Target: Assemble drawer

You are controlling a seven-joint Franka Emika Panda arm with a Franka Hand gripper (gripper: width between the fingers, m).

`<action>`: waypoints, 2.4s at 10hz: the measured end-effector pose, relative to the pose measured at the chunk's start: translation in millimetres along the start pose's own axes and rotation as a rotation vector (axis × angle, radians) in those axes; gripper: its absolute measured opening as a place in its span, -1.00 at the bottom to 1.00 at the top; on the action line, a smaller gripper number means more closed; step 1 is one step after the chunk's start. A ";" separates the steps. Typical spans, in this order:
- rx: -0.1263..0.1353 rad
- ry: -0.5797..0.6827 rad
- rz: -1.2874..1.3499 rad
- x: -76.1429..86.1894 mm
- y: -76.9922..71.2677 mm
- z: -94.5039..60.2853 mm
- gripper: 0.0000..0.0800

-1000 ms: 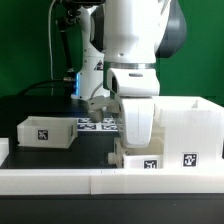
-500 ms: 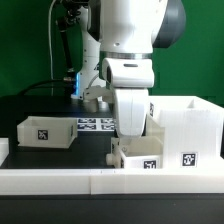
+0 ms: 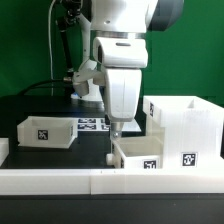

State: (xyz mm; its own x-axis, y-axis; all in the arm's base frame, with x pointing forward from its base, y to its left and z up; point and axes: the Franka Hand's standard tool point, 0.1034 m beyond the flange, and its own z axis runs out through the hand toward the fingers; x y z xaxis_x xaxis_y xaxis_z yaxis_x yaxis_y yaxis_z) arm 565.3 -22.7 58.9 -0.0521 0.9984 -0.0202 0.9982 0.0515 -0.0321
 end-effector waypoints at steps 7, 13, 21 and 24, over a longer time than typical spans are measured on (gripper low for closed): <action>0.028 0.105 -0.054 -38.8 1.1 11.6 0.62; 0.085 0.333 -0.006 -10.7 15.7 30.4 0.62; 0.089 0.348 0.020 22.0 22.8 31.2 0.62; 0.104 0.356 0.047 45.0 24.1 28.3 0.62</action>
Offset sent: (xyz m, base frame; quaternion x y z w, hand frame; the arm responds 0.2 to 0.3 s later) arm 0.0000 0.0000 0.0000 0.0000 0.0000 0.0000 1.0000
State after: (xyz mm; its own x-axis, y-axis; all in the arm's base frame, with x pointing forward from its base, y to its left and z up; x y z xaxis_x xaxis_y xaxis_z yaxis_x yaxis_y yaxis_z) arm 586.1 22.9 28.9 0.0259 0.9456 0.3242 0.9898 0.0212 -0.1409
